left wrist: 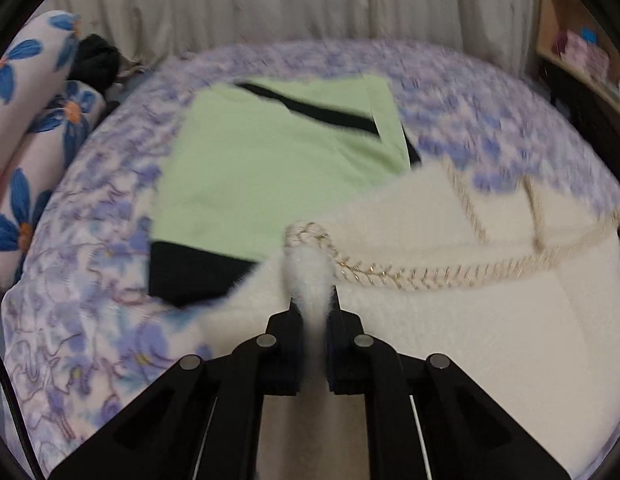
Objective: Fold large clothes
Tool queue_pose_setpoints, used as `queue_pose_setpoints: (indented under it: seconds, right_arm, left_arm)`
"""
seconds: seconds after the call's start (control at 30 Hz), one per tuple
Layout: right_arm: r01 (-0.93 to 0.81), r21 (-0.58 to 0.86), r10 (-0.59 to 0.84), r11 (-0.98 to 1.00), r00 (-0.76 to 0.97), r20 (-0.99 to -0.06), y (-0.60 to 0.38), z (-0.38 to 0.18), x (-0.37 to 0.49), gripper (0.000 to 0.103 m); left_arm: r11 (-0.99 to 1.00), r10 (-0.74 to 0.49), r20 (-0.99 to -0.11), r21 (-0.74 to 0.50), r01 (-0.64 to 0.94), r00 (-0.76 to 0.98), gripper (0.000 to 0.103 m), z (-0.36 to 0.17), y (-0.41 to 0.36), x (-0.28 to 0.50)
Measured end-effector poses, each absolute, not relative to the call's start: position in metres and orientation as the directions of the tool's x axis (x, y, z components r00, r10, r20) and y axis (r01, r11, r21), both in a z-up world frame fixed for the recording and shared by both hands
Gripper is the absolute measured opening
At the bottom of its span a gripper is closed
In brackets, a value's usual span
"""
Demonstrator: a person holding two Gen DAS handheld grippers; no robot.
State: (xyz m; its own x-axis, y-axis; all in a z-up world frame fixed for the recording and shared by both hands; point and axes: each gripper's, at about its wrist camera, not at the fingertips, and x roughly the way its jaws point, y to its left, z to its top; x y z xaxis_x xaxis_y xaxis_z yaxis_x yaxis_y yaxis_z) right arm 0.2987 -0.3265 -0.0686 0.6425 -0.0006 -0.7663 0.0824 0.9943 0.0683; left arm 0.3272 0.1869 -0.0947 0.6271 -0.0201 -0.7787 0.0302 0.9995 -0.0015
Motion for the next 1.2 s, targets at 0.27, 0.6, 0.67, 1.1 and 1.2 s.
queue_pose_setpoints:
  seconds: [0.27, 0.6, 0.67, 1.1, 1.2]
  right_arm:
    - [0.171, 0.139, -0.018, 0.975, 0.691, -0.722, -0.335, -0.053, 0.327, 0.007]
    - [0.254, 0.076, -0.086, 0.964, 0.571, -0.816, -0.339, -0.123, 0.374, 0.007]
    - [0.261, 0.101, -0.07, 0.96, 0.575, -0.815, -0.343, -0.124, 0.371, 0.008]
    - [0.059, 0.127, 0.061, 0.99, 0.631, -0.774, -0.272, -0.066, 0.338, 0.019]
    - [-0.076, 0.169, 0.181, 0.983, 0.581, -0.793, -0.21, -0.076, 0.34, 0.019]
  left_arm:
    - [0.994, 0.029, -0.713, -0.054, -0.096, 0.7, 0.006, -0.069, 0.192, 0.348]
    - [0.981, 0.063, -0.766, -0.07, -0.18, 0.64, 0.008, -0.147, 0.203, 0.386]
    - [0.979, 0.047, -0.763, -0.094, -0.182, 0.645, 0.013, -0.15, 0.207, 0.385]
    - [0.987, -0.021, -0.699, -0.128, -0.096, 0.715, 0.01, -0.087, 0.183, 0.326]
    - [0.99, -0.07, -0.717, -0.136, -0.041, 0.694, 0.01, -0.092, 0.15, 0.322]
